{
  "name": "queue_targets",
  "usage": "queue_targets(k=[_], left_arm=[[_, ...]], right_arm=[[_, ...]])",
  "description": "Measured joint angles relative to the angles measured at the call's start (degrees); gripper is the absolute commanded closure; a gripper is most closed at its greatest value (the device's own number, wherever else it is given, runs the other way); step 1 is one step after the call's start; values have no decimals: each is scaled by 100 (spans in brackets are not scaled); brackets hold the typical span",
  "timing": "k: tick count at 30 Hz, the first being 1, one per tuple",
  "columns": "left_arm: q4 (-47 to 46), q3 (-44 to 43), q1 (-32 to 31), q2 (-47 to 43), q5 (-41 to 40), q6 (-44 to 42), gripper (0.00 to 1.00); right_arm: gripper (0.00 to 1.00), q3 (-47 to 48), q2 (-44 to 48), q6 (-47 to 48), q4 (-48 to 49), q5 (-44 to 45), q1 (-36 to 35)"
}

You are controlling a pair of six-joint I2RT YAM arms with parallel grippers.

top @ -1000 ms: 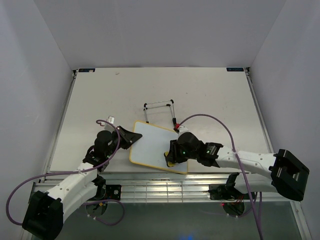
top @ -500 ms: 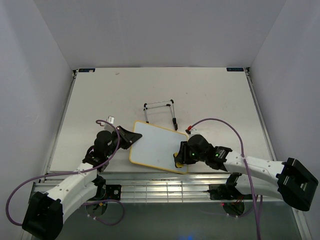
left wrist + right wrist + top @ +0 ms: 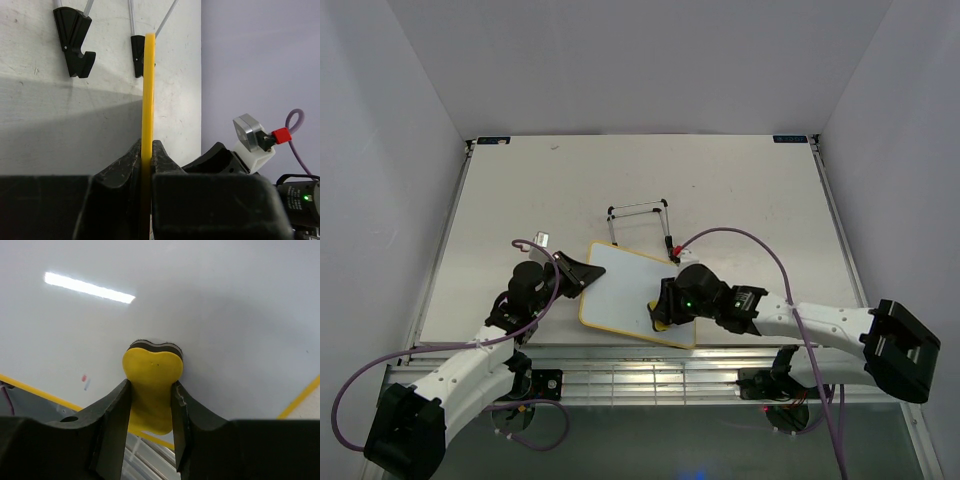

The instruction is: Erase the whiteboard

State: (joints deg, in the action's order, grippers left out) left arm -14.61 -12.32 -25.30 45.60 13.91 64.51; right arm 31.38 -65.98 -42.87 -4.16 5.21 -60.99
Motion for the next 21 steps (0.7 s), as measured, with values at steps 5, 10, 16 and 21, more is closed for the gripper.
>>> queue_targets(k=[5,10,16,21], left_arm=[[24,0,7,0,-42,-4,100],[15,0,4,-9,-44,2,100],[33,0,4,-9,-46,-2,100],[66,0,0,-33,-50,-17,100]], right_arm=[[76,734,-678,90,140,46,-249],[76,1556,-1237,149,127,188,-658],[75,1969,-1506,81,68,608,-1045],[75,1707,-1338,-210,114,885,-1113]])
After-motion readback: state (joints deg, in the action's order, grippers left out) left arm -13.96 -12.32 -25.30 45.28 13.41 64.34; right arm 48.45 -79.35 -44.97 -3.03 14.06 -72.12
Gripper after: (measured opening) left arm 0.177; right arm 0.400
